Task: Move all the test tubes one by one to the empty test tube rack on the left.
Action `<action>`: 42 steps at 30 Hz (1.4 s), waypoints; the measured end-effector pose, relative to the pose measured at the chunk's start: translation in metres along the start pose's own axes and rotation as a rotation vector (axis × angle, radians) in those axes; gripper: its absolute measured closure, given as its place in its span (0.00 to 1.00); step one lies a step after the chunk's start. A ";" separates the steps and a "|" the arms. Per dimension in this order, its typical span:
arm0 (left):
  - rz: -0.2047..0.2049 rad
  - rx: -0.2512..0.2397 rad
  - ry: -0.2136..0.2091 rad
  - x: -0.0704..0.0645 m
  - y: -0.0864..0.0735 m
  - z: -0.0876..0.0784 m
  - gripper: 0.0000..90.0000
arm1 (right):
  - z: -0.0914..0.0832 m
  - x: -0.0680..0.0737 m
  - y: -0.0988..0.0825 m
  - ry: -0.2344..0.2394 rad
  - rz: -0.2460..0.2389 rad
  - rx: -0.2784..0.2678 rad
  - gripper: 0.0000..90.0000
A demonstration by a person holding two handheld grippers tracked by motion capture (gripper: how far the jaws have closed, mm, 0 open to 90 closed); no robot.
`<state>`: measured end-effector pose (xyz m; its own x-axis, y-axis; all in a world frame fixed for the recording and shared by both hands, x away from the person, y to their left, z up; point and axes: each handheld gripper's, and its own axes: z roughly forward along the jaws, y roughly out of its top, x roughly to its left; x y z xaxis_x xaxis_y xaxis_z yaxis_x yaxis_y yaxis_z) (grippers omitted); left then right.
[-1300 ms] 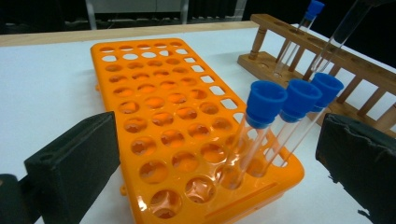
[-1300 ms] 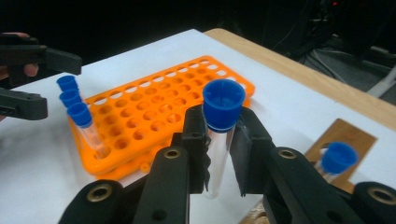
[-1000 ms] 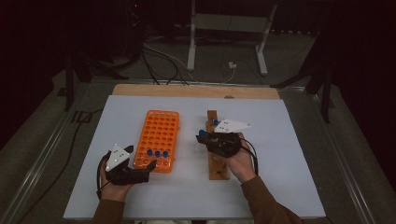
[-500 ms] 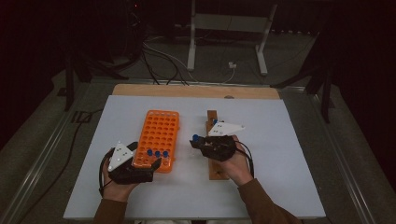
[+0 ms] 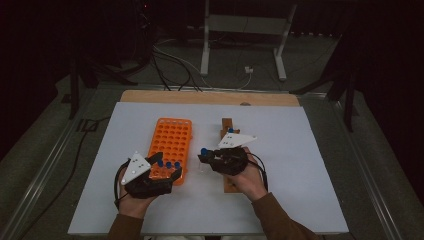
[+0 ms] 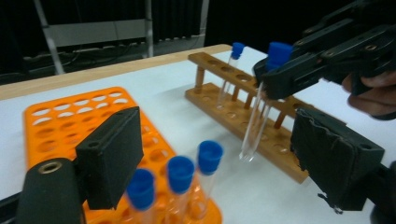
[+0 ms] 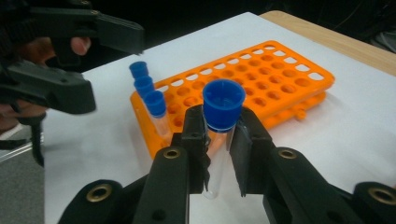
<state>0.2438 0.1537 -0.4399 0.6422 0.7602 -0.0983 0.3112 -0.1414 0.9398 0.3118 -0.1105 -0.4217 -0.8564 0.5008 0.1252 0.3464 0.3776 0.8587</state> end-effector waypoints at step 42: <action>0.078 0.077 -0.131 -0.021 0.000 0.038 0.87 | -0.002 0.017 0.013 0.111 -0.026 -0.018 0.77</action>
<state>0.2565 0.1137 -0.4504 0.7508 0.6564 -0.0728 0.3062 -0.2483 0.9190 0.3013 -0.0989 -0.4077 -0.9025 0.4015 0.1559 0.3173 0.3752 0.8710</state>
